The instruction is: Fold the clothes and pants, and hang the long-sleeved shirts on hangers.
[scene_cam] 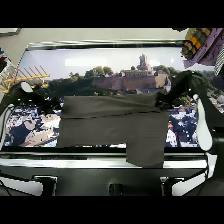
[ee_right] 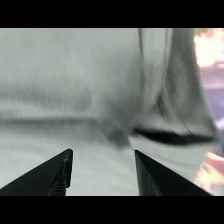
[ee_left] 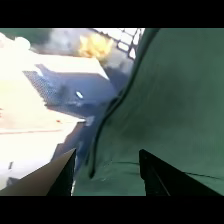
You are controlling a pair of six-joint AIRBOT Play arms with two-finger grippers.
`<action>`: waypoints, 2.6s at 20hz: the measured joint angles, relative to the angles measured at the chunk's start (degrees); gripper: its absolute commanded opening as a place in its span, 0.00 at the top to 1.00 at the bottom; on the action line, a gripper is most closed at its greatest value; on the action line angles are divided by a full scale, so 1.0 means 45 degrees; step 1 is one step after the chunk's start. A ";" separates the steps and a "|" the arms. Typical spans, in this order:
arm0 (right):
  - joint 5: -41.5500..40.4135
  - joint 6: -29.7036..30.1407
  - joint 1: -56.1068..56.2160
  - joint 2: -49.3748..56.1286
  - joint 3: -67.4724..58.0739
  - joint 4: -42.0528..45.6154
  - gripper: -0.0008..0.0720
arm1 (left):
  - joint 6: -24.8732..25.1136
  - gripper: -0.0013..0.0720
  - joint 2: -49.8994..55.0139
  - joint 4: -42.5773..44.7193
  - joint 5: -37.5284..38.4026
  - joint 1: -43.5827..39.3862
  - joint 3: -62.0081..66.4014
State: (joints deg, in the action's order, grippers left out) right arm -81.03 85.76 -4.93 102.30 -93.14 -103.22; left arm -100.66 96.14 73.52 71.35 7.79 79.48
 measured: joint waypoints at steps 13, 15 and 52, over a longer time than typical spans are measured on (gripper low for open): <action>-0.1695 0.1666 -0.5153 -0.6630 0.7980 -0.1831 0.37 | 0.1384 0.35 -0.6339 -0.0840 0.0884 0.4643 -0.5833; -0.1778 0.1715 -0.5353 -0.7193 0.9350 -0.1875 0.37 | 0.1564 0.35 -0.6887 -0.1345 0.0758 0.4964 -0.6917; 0.0821 0.1904 -0.5571 -0.8189 1.4401 -0.4376 0.94 | 0.3677 0.36 -0.5644 -0.4507 0.0223 0.5299 -1.0554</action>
State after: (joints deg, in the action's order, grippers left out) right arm -77.34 94.32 -30.00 65.45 -28.34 -122.91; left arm -84.12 70.74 53.23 72.36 31.64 31.99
